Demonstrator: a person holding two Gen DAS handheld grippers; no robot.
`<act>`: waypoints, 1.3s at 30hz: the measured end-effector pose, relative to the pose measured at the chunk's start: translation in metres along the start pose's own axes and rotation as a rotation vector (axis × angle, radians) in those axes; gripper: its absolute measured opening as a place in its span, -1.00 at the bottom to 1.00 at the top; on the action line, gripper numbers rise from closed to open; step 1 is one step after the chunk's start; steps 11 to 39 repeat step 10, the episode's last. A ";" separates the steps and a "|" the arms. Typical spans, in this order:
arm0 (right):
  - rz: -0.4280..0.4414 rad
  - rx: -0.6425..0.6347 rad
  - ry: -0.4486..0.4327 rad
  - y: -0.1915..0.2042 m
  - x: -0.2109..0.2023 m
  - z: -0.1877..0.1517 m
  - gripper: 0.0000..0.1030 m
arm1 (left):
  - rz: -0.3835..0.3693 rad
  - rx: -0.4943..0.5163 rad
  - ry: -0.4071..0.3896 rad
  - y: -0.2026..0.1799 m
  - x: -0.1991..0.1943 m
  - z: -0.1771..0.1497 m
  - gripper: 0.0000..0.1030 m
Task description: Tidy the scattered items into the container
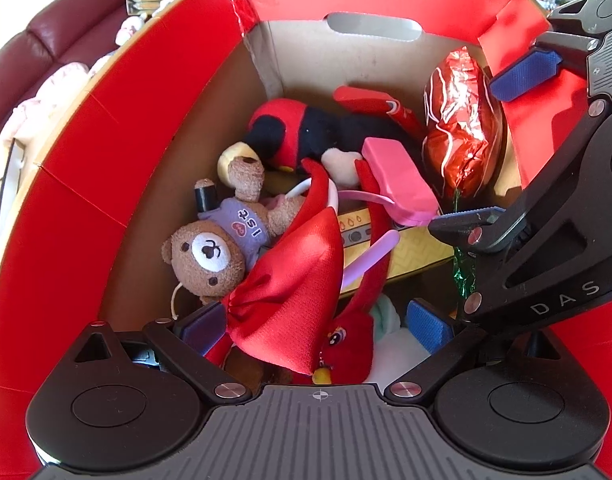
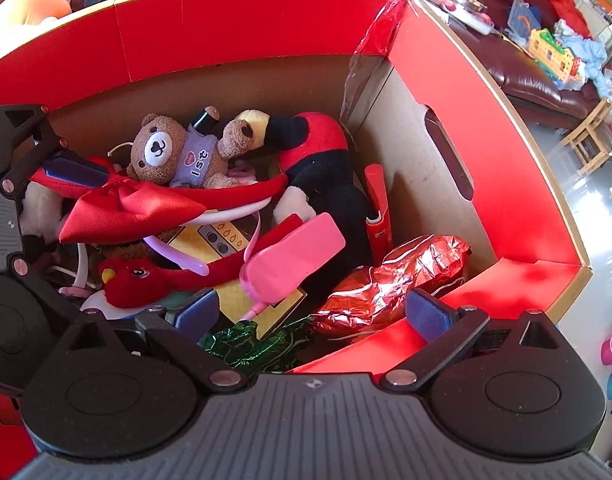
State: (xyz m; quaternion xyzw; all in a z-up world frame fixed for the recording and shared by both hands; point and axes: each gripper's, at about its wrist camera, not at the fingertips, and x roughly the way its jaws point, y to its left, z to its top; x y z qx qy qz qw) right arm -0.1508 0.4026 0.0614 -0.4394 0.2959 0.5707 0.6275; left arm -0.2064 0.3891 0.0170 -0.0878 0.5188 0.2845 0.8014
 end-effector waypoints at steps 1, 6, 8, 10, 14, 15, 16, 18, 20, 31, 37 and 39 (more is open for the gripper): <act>0.001 0.001 -0.002 0.000 0.000 -0.001 0.94 | 0.001 0.000 0.000 0.000 0.000 0.000 0.97; 0.002 0.000 -0.005 -0.001 0.000 -0.002 0.94 | 0.006 -0.001 0.003 -0.001 0.002 0.000 0.97; 0.002 -0.001 -0.004 -0.001 0.000 -0.002 0.94 | 0.007 -0.001 0.004 0.000 0.002 0.000 0.97; 0.002 -0.003 -0.004 -0.001 0.000 -0.002 0.94 | 0.007 0.000 0.003 -0.001 0.002 0.000 0.97; 0.002 -0.003 -0.004 -0.001 0.000 -0.002 0.94 | 0.007 0.000 0.003 -0.001 0.002 0.000 0.97; 0.002 -0.003 -0.004 -0.001 0.000 -0.002 0.94 | 0.007 0.000 0.003 -0.001 0.002 0.000 0.97; 0.002 -0.003 -0.004 -0.001 0.000 -0.002 0.94 | 0.007 0.000 0.003 -0.001 0.002 0.000 0.97; 0.002 -0.003 -0.004 -0.001 0.000 -0.002 0.94 | 0.007 0.000 0.003 -0.001 0.002 0.000 0.97; 0.002 -0.003 -0.004 -0.001 0.000 -0.002 0.94 | 0.007 0.000 0.003 -0.001 0.002 0.000 0.97; 0.002 -0.003 -0.004 -0.001 0.000 -0.002 0.94 | 0.007 0.000 0.003 -0.001 0.002 0.000 0.97; 0.002 -0.003 -0.004 -0.001 0.000 -0.002 0.94 | 0.007 0.000 0.003 -0.001 0.002 0.000 0.97; 0.002 -0.003 -0.004 -0.001 0.000 -0.002 0.94 | 0.007 0.000 0.003 -0.001 0.002 0.000 0.97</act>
